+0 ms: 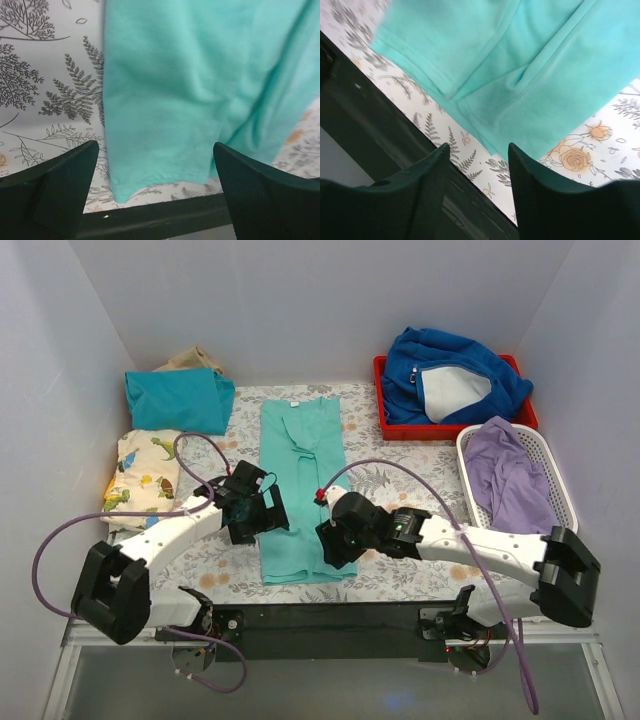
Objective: Fold and stack the t-shirts
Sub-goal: Fold the tshirt
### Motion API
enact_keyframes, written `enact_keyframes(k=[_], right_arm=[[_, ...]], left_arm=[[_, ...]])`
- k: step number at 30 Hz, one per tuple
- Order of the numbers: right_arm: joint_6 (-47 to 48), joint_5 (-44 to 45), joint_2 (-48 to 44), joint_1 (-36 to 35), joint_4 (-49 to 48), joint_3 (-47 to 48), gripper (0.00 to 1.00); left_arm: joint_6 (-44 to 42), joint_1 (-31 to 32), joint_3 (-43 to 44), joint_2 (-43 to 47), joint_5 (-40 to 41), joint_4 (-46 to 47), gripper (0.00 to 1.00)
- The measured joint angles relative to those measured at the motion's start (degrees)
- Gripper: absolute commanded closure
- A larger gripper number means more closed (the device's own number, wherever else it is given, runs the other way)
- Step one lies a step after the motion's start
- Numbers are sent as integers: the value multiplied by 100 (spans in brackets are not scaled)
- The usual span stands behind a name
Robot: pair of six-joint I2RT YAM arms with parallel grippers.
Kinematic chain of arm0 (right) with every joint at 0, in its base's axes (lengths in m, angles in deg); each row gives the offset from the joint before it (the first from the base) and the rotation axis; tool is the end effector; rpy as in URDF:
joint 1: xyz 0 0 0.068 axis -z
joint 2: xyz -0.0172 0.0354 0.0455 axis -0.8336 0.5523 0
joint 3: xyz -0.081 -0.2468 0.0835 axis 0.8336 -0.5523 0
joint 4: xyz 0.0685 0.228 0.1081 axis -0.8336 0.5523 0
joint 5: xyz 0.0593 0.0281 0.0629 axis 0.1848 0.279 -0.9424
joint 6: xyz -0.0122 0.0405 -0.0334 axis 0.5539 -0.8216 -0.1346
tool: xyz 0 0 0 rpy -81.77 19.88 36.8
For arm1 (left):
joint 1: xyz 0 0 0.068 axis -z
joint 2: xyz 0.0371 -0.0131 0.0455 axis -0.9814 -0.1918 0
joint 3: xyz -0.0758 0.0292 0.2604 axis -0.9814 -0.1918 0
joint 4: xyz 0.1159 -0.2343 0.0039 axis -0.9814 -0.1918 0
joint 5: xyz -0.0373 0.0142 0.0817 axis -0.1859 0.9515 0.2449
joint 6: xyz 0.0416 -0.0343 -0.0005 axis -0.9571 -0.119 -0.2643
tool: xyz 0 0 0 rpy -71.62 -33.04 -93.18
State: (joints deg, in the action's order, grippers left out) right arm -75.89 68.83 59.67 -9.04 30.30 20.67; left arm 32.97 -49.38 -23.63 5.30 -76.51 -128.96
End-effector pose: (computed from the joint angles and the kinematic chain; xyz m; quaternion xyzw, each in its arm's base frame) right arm 0.1181 0.2555 0.2289 -0.3258 0.8804 0.2273 0.2590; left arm 0.1979 -0.1139 0.1892 -0.4339 0.8863 -0.1445 0.0738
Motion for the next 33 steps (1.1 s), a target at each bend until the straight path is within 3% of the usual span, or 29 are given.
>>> enact_keyframes(k=[3,7,13,20,24,33], right_arm=[[2,149,-660,258,24,-2,38],[-11,24,-1473,1222,-63,-286,36],[-9,-503,-1814,2186,-11,-981,35],[-103,-1373,-1696,2430,-26,-1539,35],[-267,-1781,-1690,2472,-238,-1884,35],[-584,-2592,-1375,2538,-909,-2417,35]], left_arm=[[4,2,247,431,-28,-122,2],[129,2,278,981,-247,-118,2],[501,4,-468,1294,-686,-15,2],[911,7,-1152,1685,-901,-140,2],[1069,9,-1379,1917,-986,-157,9],[1252,9,-1775,2028,-1106,-46,14]])
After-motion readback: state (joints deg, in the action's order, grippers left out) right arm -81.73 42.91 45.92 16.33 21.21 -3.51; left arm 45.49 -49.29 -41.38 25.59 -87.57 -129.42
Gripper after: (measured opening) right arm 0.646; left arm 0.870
